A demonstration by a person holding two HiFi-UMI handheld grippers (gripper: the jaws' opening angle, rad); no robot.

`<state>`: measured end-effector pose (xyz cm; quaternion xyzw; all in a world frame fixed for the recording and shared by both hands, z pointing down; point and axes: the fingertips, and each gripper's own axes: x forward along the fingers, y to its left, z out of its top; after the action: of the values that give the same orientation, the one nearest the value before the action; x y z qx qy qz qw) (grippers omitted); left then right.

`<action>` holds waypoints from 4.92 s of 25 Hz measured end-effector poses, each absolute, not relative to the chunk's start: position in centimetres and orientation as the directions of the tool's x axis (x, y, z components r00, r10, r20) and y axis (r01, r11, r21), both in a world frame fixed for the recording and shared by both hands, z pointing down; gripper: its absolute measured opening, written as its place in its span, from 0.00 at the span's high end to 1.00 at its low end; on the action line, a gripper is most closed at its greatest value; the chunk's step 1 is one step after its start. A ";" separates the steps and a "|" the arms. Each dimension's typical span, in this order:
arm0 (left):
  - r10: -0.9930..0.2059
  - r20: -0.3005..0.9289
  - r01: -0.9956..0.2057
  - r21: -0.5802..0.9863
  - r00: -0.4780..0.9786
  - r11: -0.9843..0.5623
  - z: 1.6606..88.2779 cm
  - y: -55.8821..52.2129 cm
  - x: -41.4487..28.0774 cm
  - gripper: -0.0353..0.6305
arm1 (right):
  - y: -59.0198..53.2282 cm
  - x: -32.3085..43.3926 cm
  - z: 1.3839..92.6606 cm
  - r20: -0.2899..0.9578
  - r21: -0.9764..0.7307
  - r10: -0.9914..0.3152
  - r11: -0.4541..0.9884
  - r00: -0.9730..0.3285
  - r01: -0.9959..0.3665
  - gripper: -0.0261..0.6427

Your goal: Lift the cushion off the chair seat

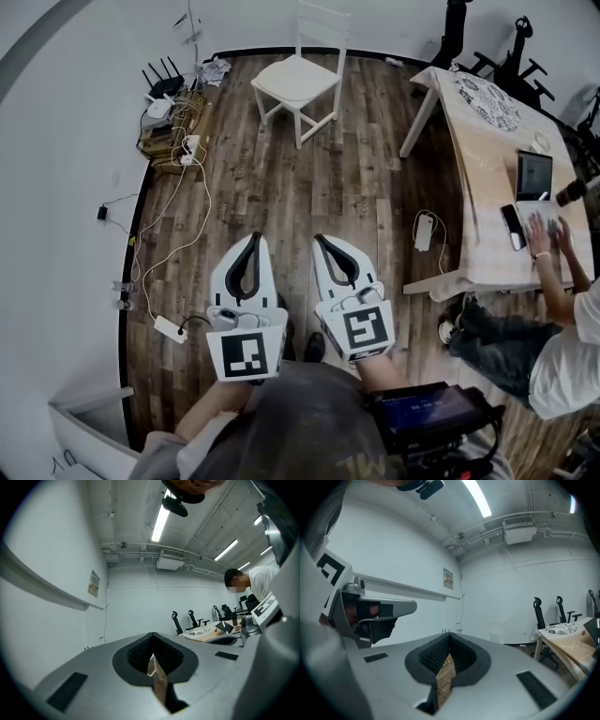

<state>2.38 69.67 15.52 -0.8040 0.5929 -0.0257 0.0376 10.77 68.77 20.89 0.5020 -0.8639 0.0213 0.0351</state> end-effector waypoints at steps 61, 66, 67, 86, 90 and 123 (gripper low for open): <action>-0.961 -0.009 -0.960 -0.043 0.276 -0.276 16.5 16.8 -3.1 0.94 | 15.0 5.9 21.8 0.118 0.051 -0.857 0.510 -0.502 -0.859 0.95; -0.954 0.019 -0.954 -0.003 0.301 -0.301 19.0 11.9 -5.8 0.94 | 10.1 4.2 23.7 0.160 0.053 -0.878 0.464 -0.451 -0.884 0.95; -0.950 0.021 -0.950 0.003 0.311 -0.311 19.2 10.6 -6.3 0.94 | 8.7 4.1 23.9 0.166 0.057 -0.887 0.444 -0.430 -0.894 0.95; -0.814 0.006 -0.814 0.033 0.580 -0.580 18.2 -9.1 -16.5 0.94 | -8.3 -3.4 22.3 0.170 0.082 -0.980 0.116 -0.101 -0.990 0.95; -0.796 0.028 -0.797 0.026 0.604 -0.604 19.0 -11.0 -16.3 0.94 | -8.9 -2.6 23.0 0.179 0.069 -0.983 0.062 -0.049 -0.996 0.95; -0.632 0.124 -0.627 -0.077 0.765 -0.775 22.9 -29.7 -2.7 0.94 | -25.7 7.2 29.1 0.247 -0.059 -0.966 -0.098 0.081 -0.993 0.95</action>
<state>-2.70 -29.71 22.89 -0.9393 0.3351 -0.0714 0.0158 7.19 -25.74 29.08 0.7324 -0.6688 0.1118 0.0620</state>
